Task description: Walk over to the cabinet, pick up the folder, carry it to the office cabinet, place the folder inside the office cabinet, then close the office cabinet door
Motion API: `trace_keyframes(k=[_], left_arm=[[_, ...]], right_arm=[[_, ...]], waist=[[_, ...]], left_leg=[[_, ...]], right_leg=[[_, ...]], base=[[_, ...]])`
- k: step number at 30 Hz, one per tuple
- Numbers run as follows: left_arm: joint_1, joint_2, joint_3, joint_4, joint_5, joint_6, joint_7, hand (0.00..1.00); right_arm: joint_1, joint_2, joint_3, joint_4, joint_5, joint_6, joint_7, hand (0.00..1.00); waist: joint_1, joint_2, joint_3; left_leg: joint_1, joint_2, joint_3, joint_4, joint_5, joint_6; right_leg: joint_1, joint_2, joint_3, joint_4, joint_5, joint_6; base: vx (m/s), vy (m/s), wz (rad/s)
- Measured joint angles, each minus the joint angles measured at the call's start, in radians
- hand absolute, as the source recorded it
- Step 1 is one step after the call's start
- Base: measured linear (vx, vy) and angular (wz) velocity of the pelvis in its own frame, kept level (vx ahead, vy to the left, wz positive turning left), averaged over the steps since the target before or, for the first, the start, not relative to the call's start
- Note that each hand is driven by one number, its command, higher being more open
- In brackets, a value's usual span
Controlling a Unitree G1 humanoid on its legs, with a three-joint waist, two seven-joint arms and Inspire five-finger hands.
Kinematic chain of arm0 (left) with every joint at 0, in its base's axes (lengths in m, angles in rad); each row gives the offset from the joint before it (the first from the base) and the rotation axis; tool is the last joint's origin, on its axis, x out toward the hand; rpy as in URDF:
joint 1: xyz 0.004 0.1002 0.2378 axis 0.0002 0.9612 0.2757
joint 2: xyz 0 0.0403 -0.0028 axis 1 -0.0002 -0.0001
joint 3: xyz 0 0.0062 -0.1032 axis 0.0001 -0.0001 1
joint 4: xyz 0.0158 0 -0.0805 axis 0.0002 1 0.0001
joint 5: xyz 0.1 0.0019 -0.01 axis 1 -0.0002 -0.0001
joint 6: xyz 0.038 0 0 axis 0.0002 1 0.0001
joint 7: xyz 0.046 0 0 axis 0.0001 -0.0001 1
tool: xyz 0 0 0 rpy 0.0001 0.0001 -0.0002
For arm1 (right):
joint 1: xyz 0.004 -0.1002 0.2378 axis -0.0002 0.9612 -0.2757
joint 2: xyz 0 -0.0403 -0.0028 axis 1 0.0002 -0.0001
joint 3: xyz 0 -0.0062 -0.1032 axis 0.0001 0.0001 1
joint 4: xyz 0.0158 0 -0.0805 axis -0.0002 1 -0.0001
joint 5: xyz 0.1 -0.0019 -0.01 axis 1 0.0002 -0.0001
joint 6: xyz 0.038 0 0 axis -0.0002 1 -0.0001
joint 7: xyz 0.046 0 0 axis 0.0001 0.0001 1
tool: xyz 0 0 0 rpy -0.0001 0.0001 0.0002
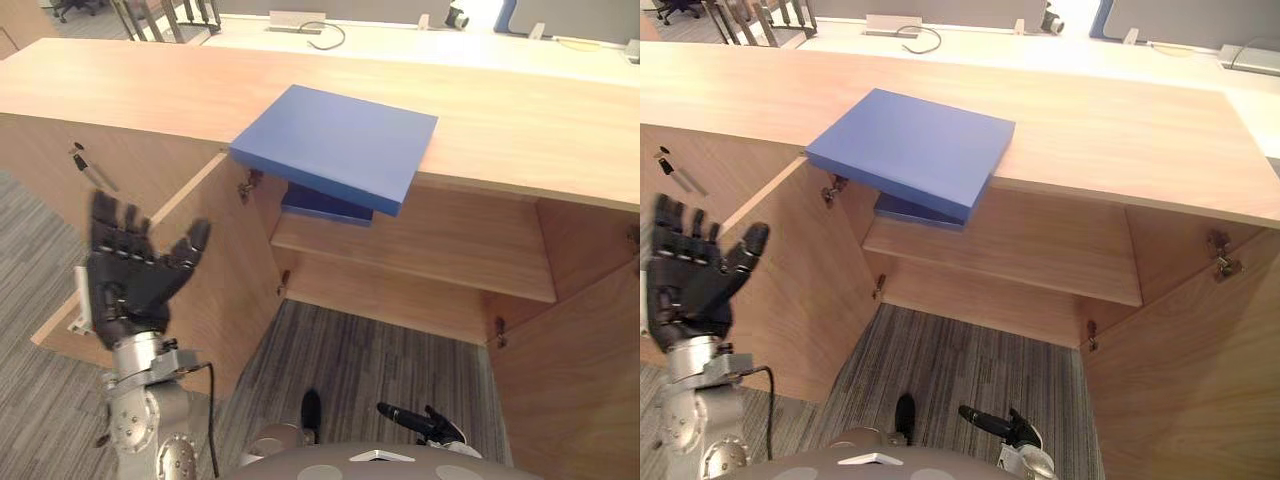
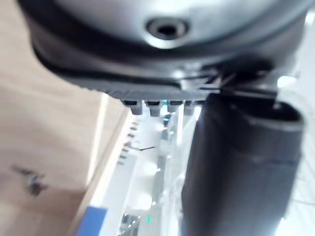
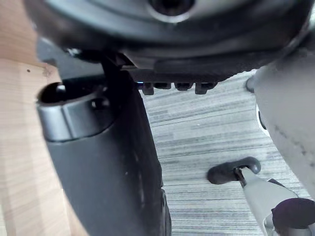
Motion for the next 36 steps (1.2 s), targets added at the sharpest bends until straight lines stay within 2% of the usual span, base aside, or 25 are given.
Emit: trace_keyframes(k=[3, 7, 9, 11, 15, 18, 20, 28, 36], left_arm=[[-0.01, 0.003, 0.014, -0.063, 0.165, -0.003, 0.082, 1.0], [-0.037, 0.002, 0.031, -0.091, 0.444, -0.007, 0.255, 1.0], [-0.054, 0.01, 0.02, -0.101, 0.568, -0.002, 0.31, 1.0], [-0.082, 0.034, -0.022, -0.101, 0.662, 0.007, 0.331, 1.0], [-0.145, 0.119, -0.107, -0.095, 0.781, 0.015, 0.336, 1.0], [-0.215, 0.18, -0.135, -0.067, 0.845, 0.024, 0.341, 1.0], [-0.274, 0.216, -0.158, -0.01, 0.911, 0.04, 0.343, 1.0], [-0.407, 0.268, -0.231, 0.146, 1.052, 0.114, 0.334, 1.0], [-0.501, 0.364, -0.281, 0.235, 1.102, 0.119, 0.301, 1.0]], right_arm=[[0.003, 0.01, -0.019, 0.0, 0.0, 0.0, 0.001, 1.0], [0.004, 0.007, -0.031, 0.004, 0.0, 0.0, -0.009, 1.0], [-0.005, 0.003, -0.03, 0.017, 0.0, -0.002, -0.025, 1.0], [-0.008, -0.009, -0.019, 0.029, 0.0, -0.005, -0.036, 1.0], [-0.036, -0.038, 0.032, 0.092, 0.0, -0.007, -0.045, 1.0], [-0.036, -0.043, 0.052, 0.1, 0.0, -0.007, -0.047, 1.0], [-0.044, -0.049, 0.069, 0.101, -0.001, -0.007, -0.049, 1.0], [-0.045, -0.05, 0.079, 0.101, -0.004, -0.007, -0.048, 1.0], [-0.043, -0.066, 0.074, 0.119, -0.005, -0.006, -0.044, 1.0]], waist=[[0.015, -0.006, -0.006], [0.014, 0.007, -0.03], [0.012, 0.01, -0.032], [0.012, 0.017, -0.033], [0.008, 0.024, -0.039], [0.008, 0.019, -0.043], [-0.007, 0.017, -0.044], [-0.043, 0.007, -0.051], [-0.051, 0.009, -0.074]], left_leg=[[0.001, -0.003, -0.012, 0.0, -0.003, 0.005], [-0.013, -0.004, -0.024, 0.0, 0.01, 0.004], [-0.02, -0.003, -0.026, 0.0, 0.022, 0.0], [-0.03, 0.0, -0.03, 0.0, 0.035, -0.005], [-0.033, 0.029, -0.026, 0.0, 0.052, -0.029], [-0.043, 0.046, -0.015, 0.0, 0.058, -0.031], [-0.046, 0.056, -0.01, 0.0, 0.065, -0.027], [-0.042, 0.075, 0.032, 0.003, 0.068, -0.027], [-0.027, 0.092, 0.058, 0.0, 0.059, -0.039]], right_leg=[[0.006, 0.004, -0.009, -0.002, 0.0, 0.0], [0.006, 0.015, -0.008, -0.022, -0.006, -0.01], [0.006, 0.02, -0.005, -0.038, -0.021, -0.026], [-0.002, 0.02, 0.002, -0.042, -0.045, -0.019], [-0.017, 0.042, 0.029, -0.038, -0.051, -0.017], [-0.033, 0.056, 0.049, -0.04, -0.046, -0.012], [-0.038, 0.065, 0.059, -0.046, -0.034, -0.006], [-0.049, 0.071, 0.109, -0.059, -0.022, -0.014], [-0.059, 0.074, 0.149, -0.055, -0.017, -0.016]], base=[[-0.03, -0.03, 0.11], [-0.06, -0.043, 0.08], [-0.1, -0.066, 0.04], [-0.12, -0.056, 0.04], [-0.1, -0.052, -0.11], [-0.05, -0.07, -0.16], [-0.01, -0.077, -0.16], [0.0, -0.053, -0.19], [-0.05, -0.02, -0.14]])
